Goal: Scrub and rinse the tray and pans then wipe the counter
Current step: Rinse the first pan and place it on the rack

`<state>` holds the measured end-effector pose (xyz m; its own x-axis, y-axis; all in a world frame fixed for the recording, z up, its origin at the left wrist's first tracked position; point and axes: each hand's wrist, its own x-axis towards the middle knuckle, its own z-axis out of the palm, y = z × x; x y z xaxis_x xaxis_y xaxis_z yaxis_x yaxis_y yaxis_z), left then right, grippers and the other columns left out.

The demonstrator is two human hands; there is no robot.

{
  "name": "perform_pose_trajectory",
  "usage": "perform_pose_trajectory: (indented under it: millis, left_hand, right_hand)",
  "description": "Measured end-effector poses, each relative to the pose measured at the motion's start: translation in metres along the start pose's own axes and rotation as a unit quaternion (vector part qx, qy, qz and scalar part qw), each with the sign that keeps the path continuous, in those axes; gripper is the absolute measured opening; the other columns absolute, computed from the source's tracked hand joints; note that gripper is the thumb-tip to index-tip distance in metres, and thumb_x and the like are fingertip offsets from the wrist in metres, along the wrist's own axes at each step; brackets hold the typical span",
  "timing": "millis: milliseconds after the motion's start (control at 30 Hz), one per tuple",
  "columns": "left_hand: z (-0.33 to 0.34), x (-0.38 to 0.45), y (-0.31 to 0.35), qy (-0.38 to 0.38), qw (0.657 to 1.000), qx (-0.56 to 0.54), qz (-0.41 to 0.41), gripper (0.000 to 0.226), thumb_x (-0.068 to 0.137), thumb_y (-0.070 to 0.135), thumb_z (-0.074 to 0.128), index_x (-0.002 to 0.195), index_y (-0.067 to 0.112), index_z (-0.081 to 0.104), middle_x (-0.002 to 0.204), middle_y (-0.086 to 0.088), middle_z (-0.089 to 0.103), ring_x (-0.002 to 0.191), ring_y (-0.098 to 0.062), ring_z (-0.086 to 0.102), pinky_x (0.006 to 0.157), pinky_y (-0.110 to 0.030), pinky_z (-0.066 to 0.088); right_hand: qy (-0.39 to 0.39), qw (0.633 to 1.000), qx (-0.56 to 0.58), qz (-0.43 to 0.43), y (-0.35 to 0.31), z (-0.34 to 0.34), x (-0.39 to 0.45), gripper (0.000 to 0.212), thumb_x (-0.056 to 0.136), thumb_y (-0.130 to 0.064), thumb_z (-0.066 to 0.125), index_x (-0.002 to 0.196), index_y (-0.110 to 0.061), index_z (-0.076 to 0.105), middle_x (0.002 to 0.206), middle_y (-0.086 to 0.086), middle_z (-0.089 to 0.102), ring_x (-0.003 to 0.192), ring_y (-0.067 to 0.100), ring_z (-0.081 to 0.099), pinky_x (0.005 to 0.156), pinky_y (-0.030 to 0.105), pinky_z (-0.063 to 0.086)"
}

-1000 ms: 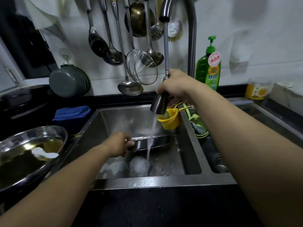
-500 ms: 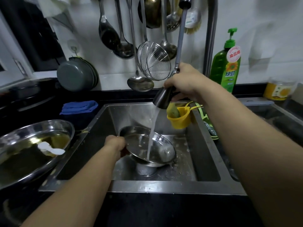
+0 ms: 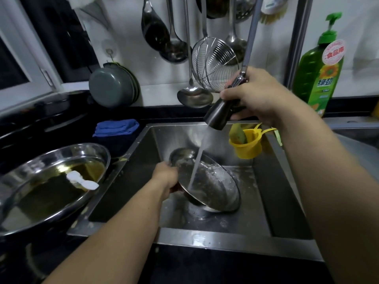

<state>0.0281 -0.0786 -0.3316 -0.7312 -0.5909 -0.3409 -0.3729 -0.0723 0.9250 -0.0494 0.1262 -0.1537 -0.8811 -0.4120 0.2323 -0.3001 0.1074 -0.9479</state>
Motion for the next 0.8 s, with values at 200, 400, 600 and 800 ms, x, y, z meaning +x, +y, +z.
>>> perform_pose_trajectory:
  millis: [200,400,600,800]
  left_hand:
    - [-0.012,0.006,0.004,0.043,0.993,0.085,0.063,0.010,0.095,0.009,0.059,0.097,0.015,0.067,0.097,-0.013,0.073,0.089,-0.031,0.073,0.079,-0.048,0.063]
    - [-0.004,-0.002,0.006,0.100,0.971,0.141,0.166,0.008,0.088,0.004,0.056,0.086,0.009,0.062,0.089,-0.016,0.069,0.074,-0.028,0.062,0.063,-0.039,0.051]
    - [-0.002,-0.017,0.013,0.109,0.945,0.197,0.237,0.017,0.091,0.007,0.059,0.077,0.016,0.060,0.078,-0.004,0.066,0.074,-0.023,0.063,0.071,-0.044,0.057]
    - [-0.020,-0.028,0.041,0.115,0.908,0.251,0.316,0.015,0.090,0.010,0.058,0.078,0.018,0.057,0.077,-0.003,0.065,0.077,-0.024,0.064,0.072,-0.044,0.057]
  right_hand:
    - [0.045,0.999,0.002,-0.013,0.005,0.014,0.010,0.027,0.082,-0.008,0.075,0.098,-0.016,0.056,0.092,0.004,0.064,0.084,0.024,0.069,0.054,0.036,0.060]
    - [0.133,0.989,-0.059,-0.037,0.017,0.016,0.027,0.027,0.062,-0.034,0.074,0.081,-0.040,0.055,0.088,-0.005,0.067,0.091,0.025,0.068,0.075,0.049,0.061]
    - [0.177,0.964,-0.187,-0.070,0.022,-0.001,0.022,0.021,0.088,-0.021,0.071,0.099,-0.023,0.053,0.087,-0.010,0.053,0.102,0.019,0.053,0.084,0.028,0.043]
    - [0.110,0.957,-0.266,-0.036,0.007,-0.020,0.010,0.025,0.080,-0.018,0.073,0.101,-0.019,0.060,0.104,0.005,0.067,0.106,0.031,0.061,0.092,0.042,0.054]
